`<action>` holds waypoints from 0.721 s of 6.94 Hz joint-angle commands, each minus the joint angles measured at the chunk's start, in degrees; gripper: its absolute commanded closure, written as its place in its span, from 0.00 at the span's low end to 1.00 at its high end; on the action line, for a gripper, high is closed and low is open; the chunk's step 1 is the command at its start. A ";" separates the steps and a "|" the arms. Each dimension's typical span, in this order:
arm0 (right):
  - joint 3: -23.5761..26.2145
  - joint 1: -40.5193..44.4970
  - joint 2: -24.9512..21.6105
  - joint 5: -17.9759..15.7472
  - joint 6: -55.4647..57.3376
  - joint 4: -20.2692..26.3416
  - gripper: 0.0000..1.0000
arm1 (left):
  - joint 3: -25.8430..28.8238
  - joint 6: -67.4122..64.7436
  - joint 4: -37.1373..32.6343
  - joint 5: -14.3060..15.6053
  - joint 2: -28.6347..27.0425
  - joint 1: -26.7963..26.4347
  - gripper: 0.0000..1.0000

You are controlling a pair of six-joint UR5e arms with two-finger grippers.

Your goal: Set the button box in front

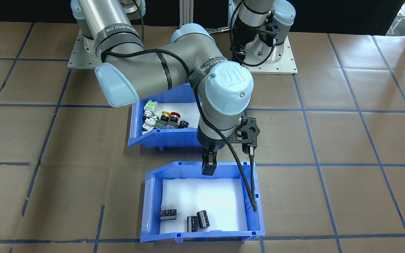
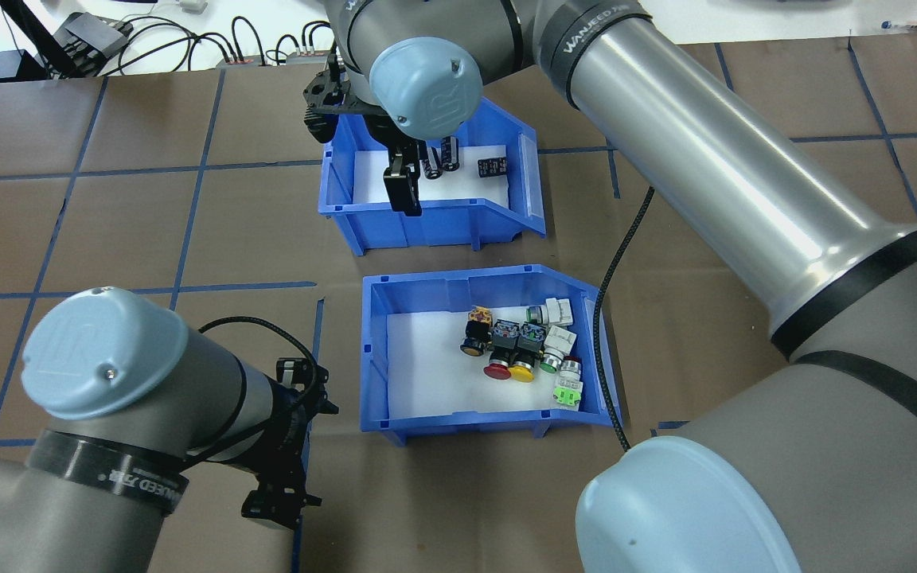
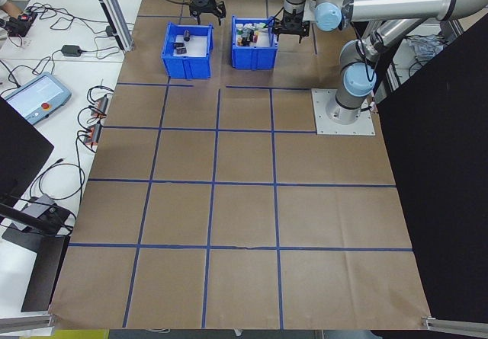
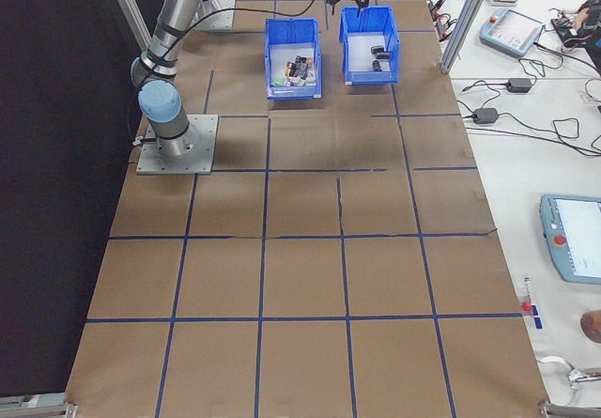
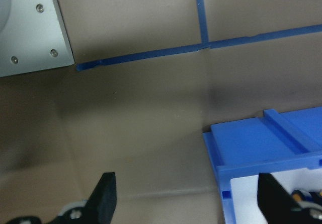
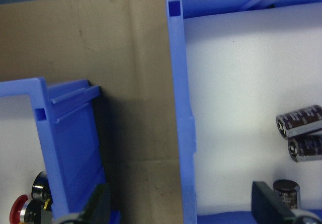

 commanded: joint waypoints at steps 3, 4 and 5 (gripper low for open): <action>8.31 0.92 2.02 -0.58 0.38 -16.48 0.00 | 0.01 -15.68 13.39 0.17 -10.31 -10.13 0.01; 10.25 0.92 2.11 -0.58 0.47 -18.87 0.00 | 0.01 -15.88 16.21 0.52 -11.72 -11.19 0.01; 11.48 0.92 2.11 -0.67 0.56 -19.16 0.00 | 0.01 -17.54 17.19 0.26 -12.87 -11.90 0.01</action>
